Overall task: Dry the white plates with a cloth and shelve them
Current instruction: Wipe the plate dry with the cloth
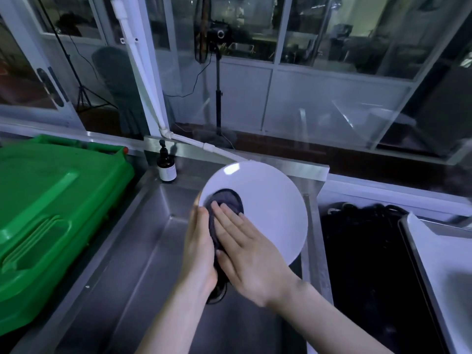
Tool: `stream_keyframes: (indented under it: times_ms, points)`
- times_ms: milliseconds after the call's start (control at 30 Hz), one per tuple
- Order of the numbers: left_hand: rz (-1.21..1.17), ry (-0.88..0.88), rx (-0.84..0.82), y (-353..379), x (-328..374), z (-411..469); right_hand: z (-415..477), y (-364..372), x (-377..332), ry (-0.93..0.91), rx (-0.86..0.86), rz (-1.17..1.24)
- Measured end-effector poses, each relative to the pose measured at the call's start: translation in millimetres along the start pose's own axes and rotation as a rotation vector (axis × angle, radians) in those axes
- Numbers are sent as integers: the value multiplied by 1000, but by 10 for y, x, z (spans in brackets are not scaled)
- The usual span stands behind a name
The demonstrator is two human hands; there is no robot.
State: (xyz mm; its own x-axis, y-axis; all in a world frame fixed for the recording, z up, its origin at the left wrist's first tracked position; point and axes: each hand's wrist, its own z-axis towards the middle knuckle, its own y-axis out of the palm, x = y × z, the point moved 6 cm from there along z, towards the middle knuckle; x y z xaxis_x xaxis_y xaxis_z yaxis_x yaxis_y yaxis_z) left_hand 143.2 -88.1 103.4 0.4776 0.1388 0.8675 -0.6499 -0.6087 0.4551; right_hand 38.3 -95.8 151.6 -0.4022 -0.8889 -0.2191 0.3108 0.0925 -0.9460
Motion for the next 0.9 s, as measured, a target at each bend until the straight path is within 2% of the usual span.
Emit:
stream_keyframes:
  times_ms: [67,233,400,433,567,667,767,900]
  points:
    - [-15,-40,-26,-12,-42,47,132,-28,19,-1,-3,-14]
    - [86,74,-36,-13,189,152,342,-105,134,42,67,-41]
    - [168,130,-42,-44,218,85,431,-121,403,297,118,26]
    - [177,129,-50,-34,204,63,437,-106,374,280,112,51]
    - [179,136,-35,-108,122,-14,338,-7,15,22,53,155]
    - [174,104,-74,-133,4,-106,240,13,13,-14,3,147]
    - [111,55,-37,-183,-87,-162,100,70,-10,-23,-56,104]
    - [45,-29,28,-269,-48,-107,-155,153,-121,-76,-10,-4]
